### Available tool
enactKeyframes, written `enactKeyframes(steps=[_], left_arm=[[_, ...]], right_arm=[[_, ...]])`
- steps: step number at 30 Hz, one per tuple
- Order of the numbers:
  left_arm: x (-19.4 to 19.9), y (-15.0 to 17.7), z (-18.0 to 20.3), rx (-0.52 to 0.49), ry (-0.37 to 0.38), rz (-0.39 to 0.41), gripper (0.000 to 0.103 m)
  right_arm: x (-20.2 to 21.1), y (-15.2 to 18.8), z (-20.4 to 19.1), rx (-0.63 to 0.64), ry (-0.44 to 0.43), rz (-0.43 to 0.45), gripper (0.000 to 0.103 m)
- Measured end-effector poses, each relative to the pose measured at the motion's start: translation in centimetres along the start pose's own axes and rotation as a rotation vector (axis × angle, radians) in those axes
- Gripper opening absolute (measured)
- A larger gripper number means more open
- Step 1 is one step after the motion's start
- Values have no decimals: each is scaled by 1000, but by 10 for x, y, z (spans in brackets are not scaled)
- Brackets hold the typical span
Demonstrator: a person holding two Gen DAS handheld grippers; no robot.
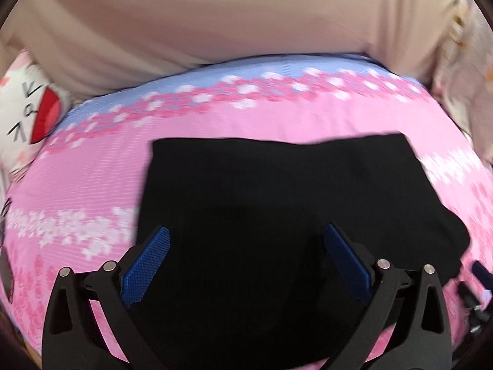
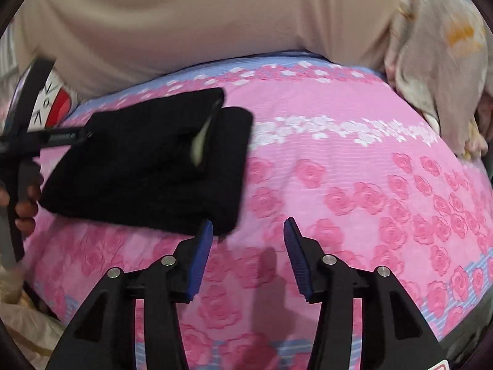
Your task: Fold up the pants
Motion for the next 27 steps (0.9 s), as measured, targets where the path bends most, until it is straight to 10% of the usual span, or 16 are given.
enactKeyframes(steps=[4,6,11,16,19,27], left_arm=[[4,13,14,-46,3,-7,98],[6,16,13,-49,0,-14,98],[5,22,-2,-41,-26,-25,98],[1,24,-8,-35,-18,-34,98],[2,23,-5,-37,-11,-27,98],[6,27,0,-53,-23,-27,98]], right_arm=[[-22,-17,-9,57,42,-4,42],[-14,-28,1,-7,11,14,16],[-27,-3,19,-148,-62,-27,15],[-1,-17,23,-233,-164,16,29],[9,-39,25,-280,-262,116,74],[-74,-60,3,-352,-382,5,74]])
Point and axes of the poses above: each gripper's, at about its wrist camera, not at the fingertips, and x roughly against the way its jaws point, z to its right, y to its underside, the point moved 4 cm from there along -x, roughly the way its jaws point, and after that the axes turned 13 degrees about x, right-handed, at the moved point
